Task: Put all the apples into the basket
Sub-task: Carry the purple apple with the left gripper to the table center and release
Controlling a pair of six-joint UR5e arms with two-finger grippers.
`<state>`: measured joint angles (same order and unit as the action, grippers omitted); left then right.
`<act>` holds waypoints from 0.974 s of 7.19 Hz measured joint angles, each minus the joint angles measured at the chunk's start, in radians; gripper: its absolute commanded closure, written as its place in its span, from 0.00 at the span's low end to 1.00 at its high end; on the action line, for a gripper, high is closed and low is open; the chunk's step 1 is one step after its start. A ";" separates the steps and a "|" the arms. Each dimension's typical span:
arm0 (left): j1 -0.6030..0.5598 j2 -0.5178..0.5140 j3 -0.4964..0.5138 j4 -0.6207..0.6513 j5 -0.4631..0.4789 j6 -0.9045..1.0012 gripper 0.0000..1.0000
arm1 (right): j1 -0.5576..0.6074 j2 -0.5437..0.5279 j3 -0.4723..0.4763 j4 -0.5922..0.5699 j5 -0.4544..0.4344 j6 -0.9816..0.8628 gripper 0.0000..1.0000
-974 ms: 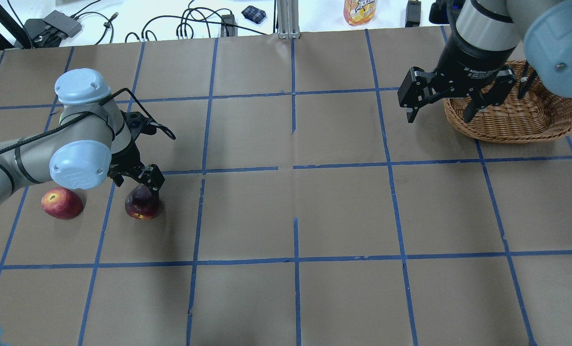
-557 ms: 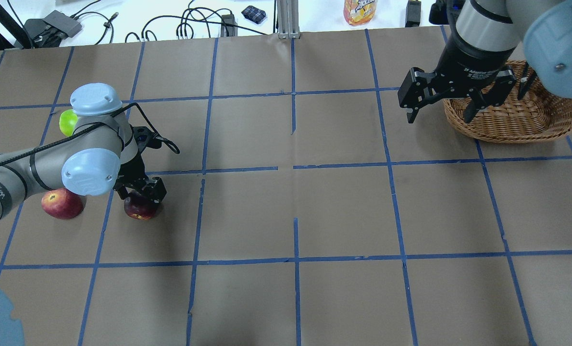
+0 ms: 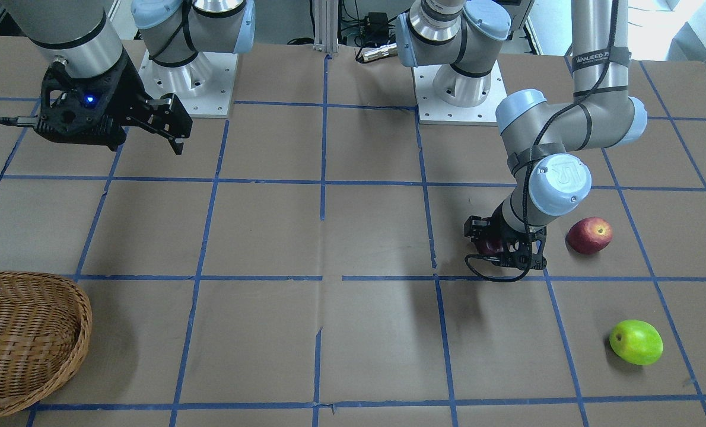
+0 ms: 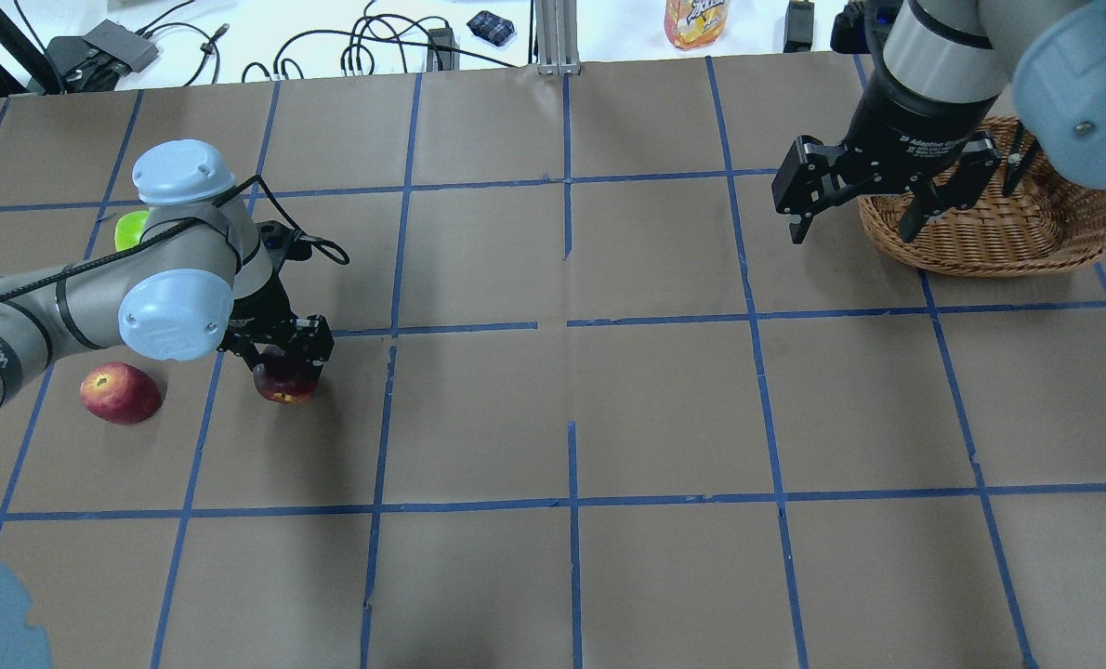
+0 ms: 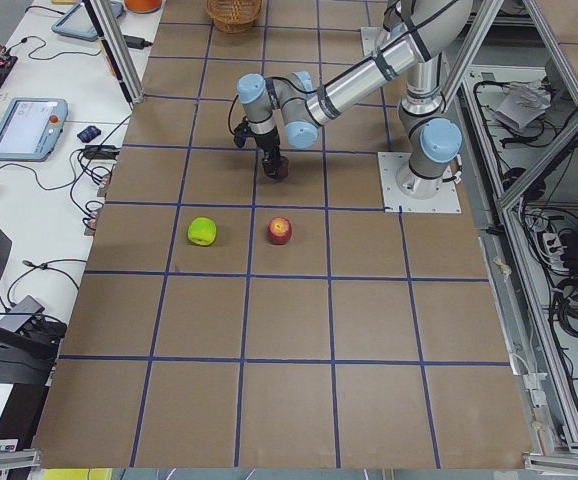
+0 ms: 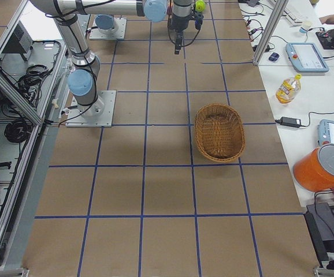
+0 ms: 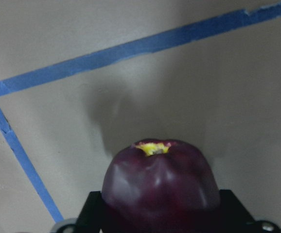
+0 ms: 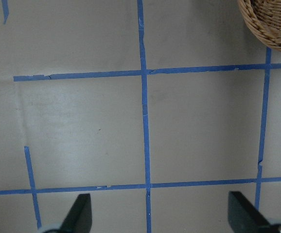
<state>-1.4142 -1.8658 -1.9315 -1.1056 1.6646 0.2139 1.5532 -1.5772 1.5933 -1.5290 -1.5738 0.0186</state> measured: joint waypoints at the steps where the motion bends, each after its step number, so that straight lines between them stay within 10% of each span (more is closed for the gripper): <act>1: -0.038 -0.006 0.053 -0.045 -0.041 -0.103 0.86 | 0.000 0.000 0.000 0.000 0.000 -0.001 0.00; 7: -0.433 -0.177 0.235 0.131 -0.196 -0.622 0.85 | 0.001 0.000 0.001 -0.005 0.001 0.002 0.00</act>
<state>-1.8473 -2.0425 -1.6964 -0.9741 1.4684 -0.4084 1.5539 -1.5769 1.5938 -1.5343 -1.5724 0.0207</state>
